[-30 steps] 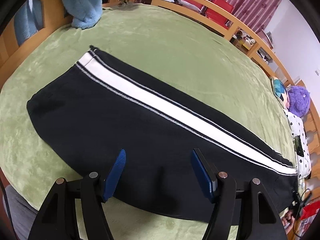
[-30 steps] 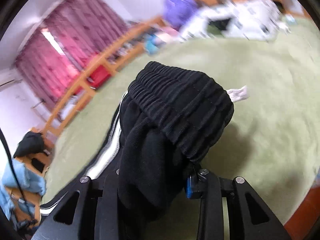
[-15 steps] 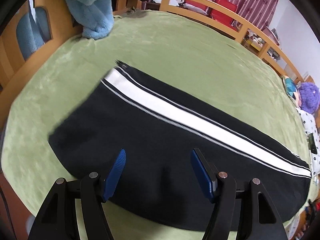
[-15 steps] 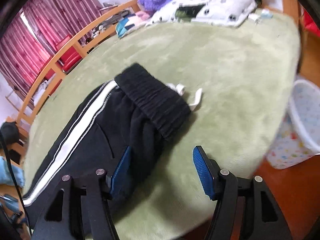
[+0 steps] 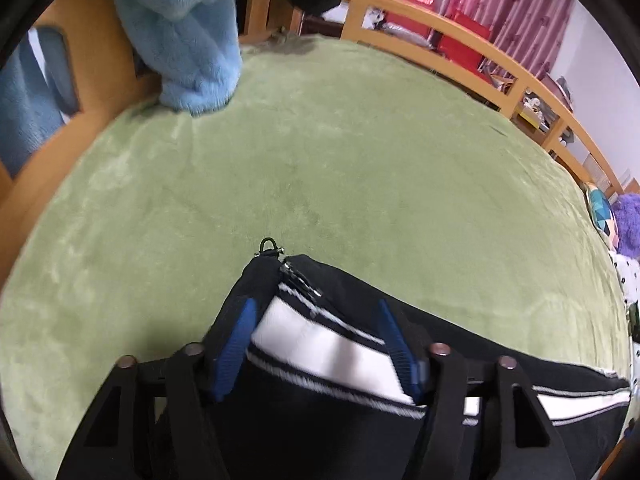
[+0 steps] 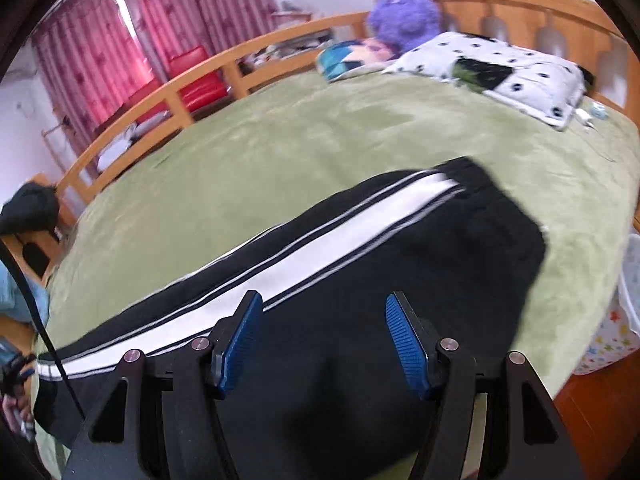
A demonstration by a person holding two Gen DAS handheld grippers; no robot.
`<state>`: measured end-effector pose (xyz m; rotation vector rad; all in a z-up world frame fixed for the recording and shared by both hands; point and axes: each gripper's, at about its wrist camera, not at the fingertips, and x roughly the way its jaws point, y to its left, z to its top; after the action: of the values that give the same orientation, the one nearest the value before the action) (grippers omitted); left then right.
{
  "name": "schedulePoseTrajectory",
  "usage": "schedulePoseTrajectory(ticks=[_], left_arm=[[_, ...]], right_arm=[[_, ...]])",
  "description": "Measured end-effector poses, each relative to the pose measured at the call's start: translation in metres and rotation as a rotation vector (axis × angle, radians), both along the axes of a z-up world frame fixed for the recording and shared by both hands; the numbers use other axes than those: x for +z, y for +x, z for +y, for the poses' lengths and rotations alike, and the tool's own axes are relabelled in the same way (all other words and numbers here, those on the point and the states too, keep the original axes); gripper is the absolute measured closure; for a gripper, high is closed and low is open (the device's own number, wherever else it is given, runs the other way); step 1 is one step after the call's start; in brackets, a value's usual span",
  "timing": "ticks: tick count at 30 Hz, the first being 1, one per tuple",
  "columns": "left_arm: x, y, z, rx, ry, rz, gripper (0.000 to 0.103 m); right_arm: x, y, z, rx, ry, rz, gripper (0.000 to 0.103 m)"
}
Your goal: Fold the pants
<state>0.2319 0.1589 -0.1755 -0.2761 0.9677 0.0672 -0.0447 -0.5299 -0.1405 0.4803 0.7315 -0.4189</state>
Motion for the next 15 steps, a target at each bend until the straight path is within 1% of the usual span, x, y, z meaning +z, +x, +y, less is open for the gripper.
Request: schedulePoseTrajectory(ticks=[2, 3, 4, 5, 6, 8, 9, 10, 11, 12, 14, 15], left_arm=[[-0.011, 0.009, 0.007, 0.024, -0.025, 0.028, 0.062], [-0.014, 0.013, 0.009, 0.015, -0.043, 0.033, 0.079], [-0.014, 0.013, 0.009, -0.013, -0.067, 0.033, 0.083], [-0.012, 0.012, 0.009, -0.023, -0.084, 0.018, 0.084], [-0.002, 0.005, 0.012, -0.013, -0.086, -0.033, 0.084], [0.016, -0.007, 0.015, -0.012, -0.068, -0.106, 0.085], [0.027, -0.014, 0.022, 0.004, -0.075, -0.15, 0.085], [0.03, -0.014, 0.028, 0.01, -0.094, -0.164, 0.085], [0.032, -0.013, 0.031, 0.01, -0.107, -0.167, 0.085], [0.026, -0.006, 0.033, 0.026, -0.1, -0.144, 0.085], [0.011, 0.006, 0.029, 0.034, -0.078, -0.083, 0.084], [0.0, 0.012, 0.025, 0.037, -0.047, -0.041, 0.083]], right_arm=[[-0.001, 0.01, 0.015, 0.017, -0.014, 0.021, 0.04], [-0.002, 0.015, 0.021, 0.025, -0.019, 0.031, 0.04], [-0.003, 0.02, 0.026, 0.03, -0.021, 0.037, 0.04], [-0.003, 0.024, 0.03, 0.034, -0.02, 0.041, 0.04], [-0.004, 0.03, 0.034, 0.037, -0.018, 0.047, 0.04], [-0.006, 0.037, 0.038, 0.039, -0.015, 0.056, 0.04], [-0.007, 0.042, 0.041, 0.044, -0.017, 0.058, 0.04], [-0.006, 0.045, 0.043, 0.046, -0.024, 0.06, 0.04], [-0.006, 0.047, 0.044, 0.048, -0.029, 0.057, 0.04], [-0.005, 0.049, 0.048, 0.054, -0.032, 0.051, 0.04], [-0.007, 0.055, 0.05, 0.068, -0.034, 0.049, 0.04], [-0.009, 0.059, 0.05, 0.073, -0.032, 0.051, 0.04]])
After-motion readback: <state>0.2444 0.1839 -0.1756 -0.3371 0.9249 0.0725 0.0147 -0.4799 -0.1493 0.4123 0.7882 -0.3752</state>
